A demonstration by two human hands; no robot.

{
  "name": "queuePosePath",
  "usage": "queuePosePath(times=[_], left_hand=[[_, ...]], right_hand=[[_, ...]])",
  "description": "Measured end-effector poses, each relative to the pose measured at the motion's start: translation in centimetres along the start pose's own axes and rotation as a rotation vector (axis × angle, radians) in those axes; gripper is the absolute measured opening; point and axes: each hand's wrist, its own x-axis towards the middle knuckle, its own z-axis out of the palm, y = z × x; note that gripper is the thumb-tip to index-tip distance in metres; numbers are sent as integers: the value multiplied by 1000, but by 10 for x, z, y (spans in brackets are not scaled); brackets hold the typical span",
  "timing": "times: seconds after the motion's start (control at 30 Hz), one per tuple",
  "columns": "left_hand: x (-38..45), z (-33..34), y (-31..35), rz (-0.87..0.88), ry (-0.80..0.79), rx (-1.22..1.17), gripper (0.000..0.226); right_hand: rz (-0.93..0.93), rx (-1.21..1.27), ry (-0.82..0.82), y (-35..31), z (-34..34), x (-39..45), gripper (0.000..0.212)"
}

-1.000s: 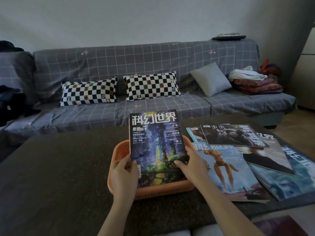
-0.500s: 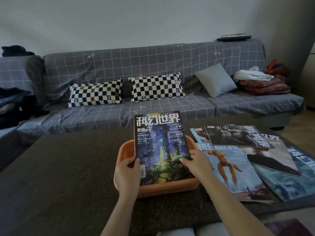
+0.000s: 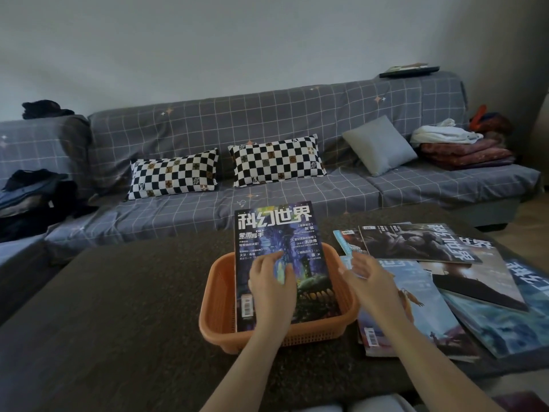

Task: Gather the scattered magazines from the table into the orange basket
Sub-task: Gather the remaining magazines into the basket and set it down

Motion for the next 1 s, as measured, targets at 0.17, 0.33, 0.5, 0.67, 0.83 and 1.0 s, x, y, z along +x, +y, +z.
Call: queuePosePath(times=[0.17, 0.33, 0.5, 0.67, 0.83, 1.0], left_hand=[[6, 56, 33, 68, -172, -18, 26], [11, 120, 58, 126, -326, 10, 29], [21, 182, 65, 90, -460, 113, 34], [48, 240, 63, -37, -562, 235, 45], [75, 286, 49, -143, -576, 338, 47], [91, 314, 37, -261, -475, 343, 49]], right_hand=[[66, -41, 100, 18, -37, 21, 48], [101, -35, 205, 55, -70, 42, 44], [158, -39, 269, 99, -90, 68, 43], [263, -149, 350, 136, -105, 104, 44], [380, -394, 474, 166, -126, 148, 57], [475, -466, 453, 183, -138, 179, 72]])
